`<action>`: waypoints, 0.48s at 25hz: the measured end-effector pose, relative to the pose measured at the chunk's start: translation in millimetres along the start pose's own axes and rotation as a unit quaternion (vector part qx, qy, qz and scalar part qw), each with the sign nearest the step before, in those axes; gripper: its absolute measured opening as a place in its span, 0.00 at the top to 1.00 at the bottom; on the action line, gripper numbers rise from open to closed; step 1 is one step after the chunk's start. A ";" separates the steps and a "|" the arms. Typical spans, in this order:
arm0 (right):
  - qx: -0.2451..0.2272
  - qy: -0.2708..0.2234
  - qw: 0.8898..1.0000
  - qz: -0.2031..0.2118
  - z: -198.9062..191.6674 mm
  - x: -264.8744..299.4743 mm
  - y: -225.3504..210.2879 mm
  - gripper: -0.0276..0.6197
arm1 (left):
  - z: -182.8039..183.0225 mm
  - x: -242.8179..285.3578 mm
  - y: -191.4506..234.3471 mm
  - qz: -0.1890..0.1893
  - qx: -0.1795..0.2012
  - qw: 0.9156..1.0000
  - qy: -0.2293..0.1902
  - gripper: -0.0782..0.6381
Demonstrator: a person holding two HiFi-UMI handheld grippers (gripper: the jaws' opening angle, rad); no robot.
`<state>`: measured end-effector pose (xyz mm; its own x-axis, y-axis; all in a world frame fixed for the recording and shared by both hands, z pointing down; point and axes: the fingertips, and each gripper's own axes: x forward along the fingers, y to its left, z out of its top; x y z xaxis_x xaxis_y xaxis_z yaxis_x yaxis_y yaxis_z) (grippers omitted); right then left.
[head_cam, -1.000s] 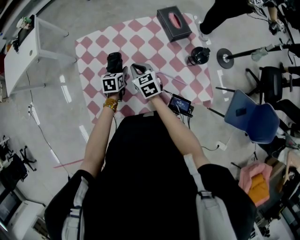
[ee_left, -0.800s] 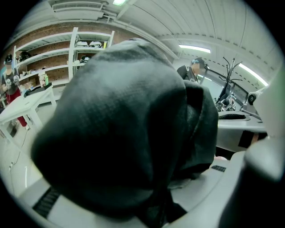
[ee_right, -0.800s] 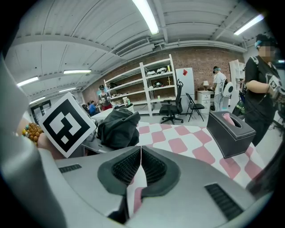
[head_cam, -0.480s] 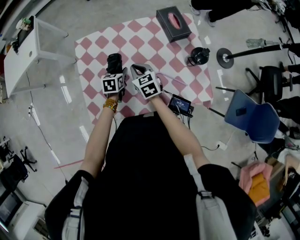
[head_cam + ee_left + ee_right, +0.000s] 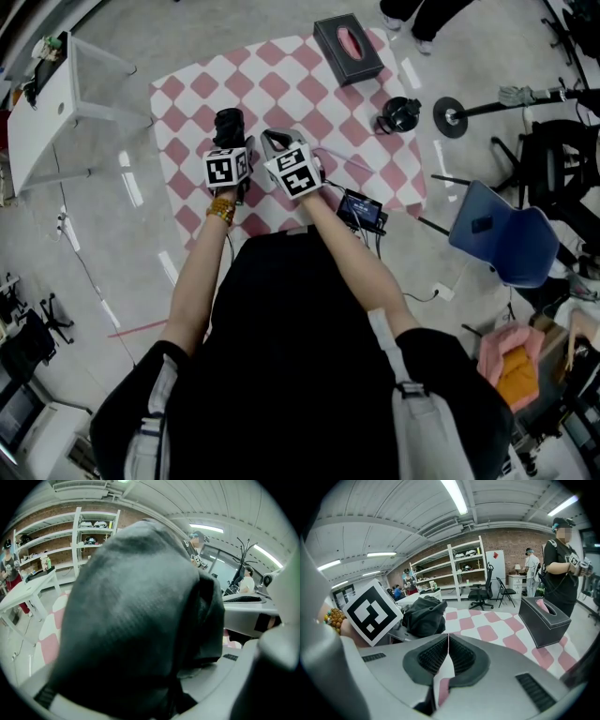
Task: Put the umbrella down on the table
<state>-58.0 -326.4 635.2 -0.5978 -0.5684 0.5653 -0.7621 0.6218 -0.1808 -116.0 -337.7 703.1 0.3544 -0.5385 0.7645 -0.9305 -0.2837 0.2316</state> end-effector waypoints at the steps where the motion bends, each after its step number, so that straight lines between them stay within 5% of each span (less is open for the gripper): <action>1: -0.007 0.001 1.000 0.000 0.7 0.2 0.3 0.93 | 0.3 0.2 0.2 0.001 0.001 1.000 0.000 0.62; 12: -0.005 0.005 1.000 0.002 0.6 2.7 -0.5 0.93 | -3.1 2.9 1.2 -0.001 0.006 1.000 0.009 0.61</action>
<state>-59.5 -328.5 636.4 -0.5991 -0.5603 0.5719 -0.7566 0.6300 -0.1754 -116.4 -337.1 707.4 0.3542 -0.5229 0.7753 -0.9287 -0.2942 0.2259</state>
